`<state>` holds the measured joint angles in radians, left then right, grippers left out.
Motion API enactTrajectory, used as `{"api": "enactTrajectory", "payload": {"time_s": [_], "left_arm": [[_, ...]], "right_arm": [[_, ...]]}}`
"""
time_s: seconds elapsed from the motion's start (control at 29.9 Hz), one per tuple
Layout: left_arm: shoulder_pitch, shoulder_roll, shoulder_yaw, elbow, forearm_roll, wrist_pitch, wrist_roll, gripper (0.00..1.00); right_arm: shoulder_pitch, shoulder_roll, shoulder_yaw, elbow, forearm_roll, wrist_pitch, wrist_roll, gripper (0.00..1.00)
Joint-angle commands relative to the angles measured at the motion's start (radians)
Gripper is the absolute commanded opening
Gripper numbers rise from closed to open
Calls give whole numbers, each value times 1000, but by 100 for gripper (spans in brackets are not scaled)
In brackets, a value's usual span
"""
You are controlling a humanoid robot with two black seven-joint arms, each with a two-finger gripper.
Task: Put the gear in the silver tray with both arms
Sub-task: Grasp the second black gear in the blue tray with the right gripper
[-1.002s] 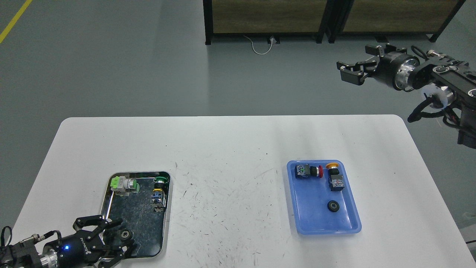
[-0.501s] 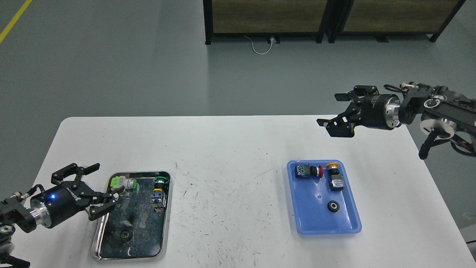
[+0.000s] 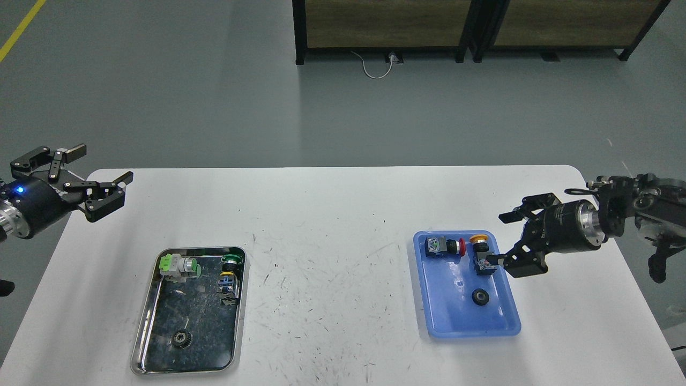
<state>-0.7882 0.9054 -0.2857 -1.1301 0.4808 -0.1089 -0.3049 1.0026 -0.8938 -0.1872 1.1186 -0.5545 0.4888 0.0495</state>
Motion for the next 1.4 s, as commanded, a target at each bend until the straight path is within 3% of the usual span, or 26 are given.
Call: {"api": "enactTrajectory", "payload": {"time_s": [0.0,0.27,0.6,1.37], "left_arm": [[-20,7,-1,6,-11,0,1,98],[-37,6,-1,7,-11,8,12,98],[-42,6,-1,7,-13,11,17,98],[-40,0,-1,16,-13,11,15,98]], "right_arm": [[-30,-4,-18,13,-39,0,3,99],[-76,30,-38,17,-125,0,7,98],[-95,113,-43,-5,-142,-6,15,88],[-125,193,-32,-102,-140,-81,15,81]]}}
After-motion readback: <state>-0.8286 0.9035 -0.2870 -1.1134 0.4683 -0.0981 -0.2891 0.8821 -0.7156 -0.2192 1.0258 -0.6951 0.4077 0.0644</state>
